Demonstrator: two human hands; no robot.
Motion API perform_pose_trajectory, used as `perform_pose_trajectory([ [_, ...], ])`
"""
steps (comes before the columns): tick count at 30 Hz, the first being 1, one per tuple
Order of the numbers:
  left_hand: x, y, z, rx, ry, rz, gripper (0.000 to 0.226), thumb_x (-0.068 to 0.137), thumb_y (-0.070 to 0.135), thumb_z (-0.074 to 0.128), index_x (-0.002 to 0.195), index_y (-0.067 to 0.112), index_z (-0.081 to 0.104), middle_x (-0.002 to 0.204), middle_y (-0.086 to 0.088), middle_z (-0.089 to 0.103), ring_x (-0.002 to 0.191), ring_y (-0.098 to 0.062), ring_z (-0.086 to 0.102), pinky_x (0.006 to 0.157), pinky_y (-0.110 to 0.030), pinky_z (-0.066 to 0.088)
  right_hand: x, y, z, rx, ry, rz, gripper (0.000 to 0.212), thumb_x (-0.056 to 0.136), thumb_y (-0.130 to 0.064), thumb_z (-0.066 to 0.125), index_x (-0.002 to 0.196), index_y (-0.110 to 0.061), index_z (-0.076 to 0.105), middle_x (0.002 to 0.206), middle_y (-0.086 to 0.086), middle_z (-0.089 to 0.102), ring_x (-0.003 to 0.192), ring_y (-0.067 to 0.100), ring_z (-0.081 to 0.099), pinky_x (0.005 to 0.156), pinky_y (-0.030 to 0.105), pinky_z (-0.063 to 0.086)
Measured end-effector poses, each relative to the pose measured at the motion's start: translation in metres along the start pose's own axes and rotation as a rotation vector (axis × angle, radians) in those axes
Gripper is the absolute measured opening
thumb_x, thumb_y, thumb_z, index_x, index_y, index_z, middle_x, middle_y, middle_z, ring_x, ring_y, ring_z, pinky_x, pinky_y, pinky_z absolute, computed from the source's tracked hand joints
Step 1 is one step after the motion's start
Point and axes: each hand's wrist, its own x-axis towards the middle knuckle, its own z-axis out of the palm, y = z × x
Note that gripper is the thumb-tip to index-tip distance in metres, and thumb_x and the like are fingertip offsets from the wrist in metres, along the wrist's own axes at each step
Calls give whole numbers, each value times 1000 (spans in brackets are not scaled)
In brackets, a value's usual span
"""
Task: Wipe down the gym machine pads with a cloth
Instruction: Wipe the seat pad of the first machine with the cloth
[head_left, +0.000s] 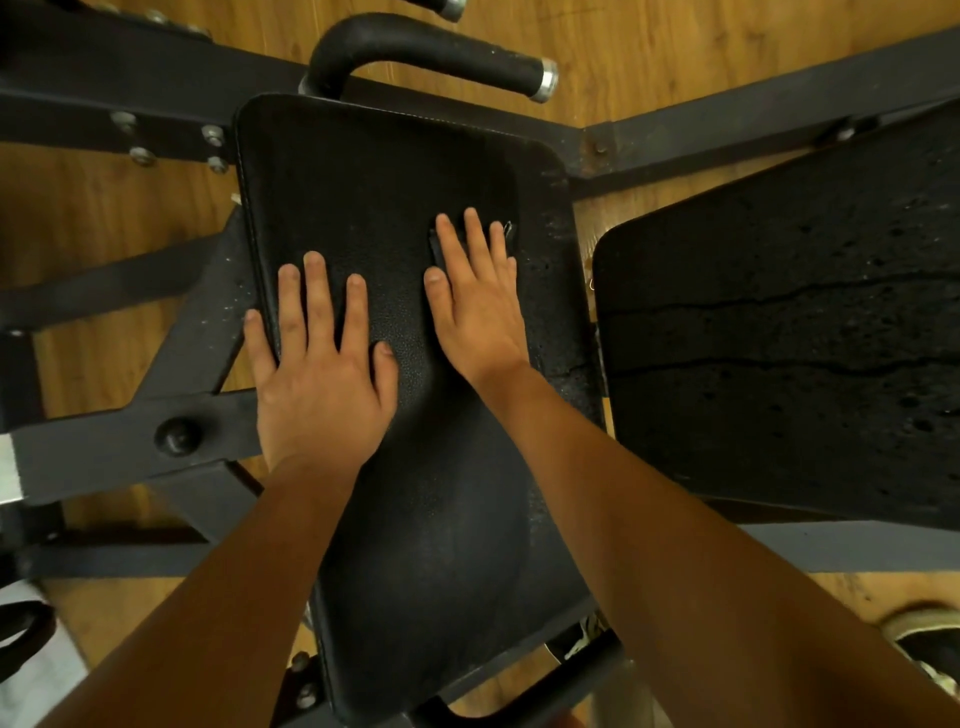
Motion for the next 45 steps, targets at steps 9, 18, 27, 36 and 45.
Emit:
perform_pose_trajectory([
  [9,1,-1,1,14,2,4,65,104,43,24,162,16,15,170,-16,2,157,-32,-1,123,-60,10,-59,12,12,-12,5,40,55,111,-40,31,163,-28,17,172,-1,6,158,19,-10,128,44,-2],
  [18,0,0,2,20,12,5,64,104,43,24,162,16,15,170,-16,2,157,-32,-2,123,-59,9,-23,7,6,1,36,90,53,112,-36,28,163,-27,17,172,1,5,158,22,-9,128,48,-1],
  [27,0,0,1,18,3,-1,62,107,40,29,162,17,15,170,-16,1,157,-32,-3,124,-60,9,-109,28,17,-27,8,88,53,111,-39,24,161,-30,9,172,-4,4,156,12,-16,127,38,-6],
  [36,0,1,-1,15,1,-2,64,106,41,31,162,17,16,170,-16,2,157,-32,-2,124,-60,8,-76,20,14,-16,21,160,53,112,-35,25,163,-25,15,172,0,3,157,22,-12,128,44,-5],
  [45,0,1,-2,22,6,0,63,106,41,29,162,16,18,170,-17,3,157,-33,-1,124,-60,8,-124,27,19,-10,-25,101,54,112,-37,28,163,-27,15,172,-3,2,157,17,-14,127,40,-6],
])
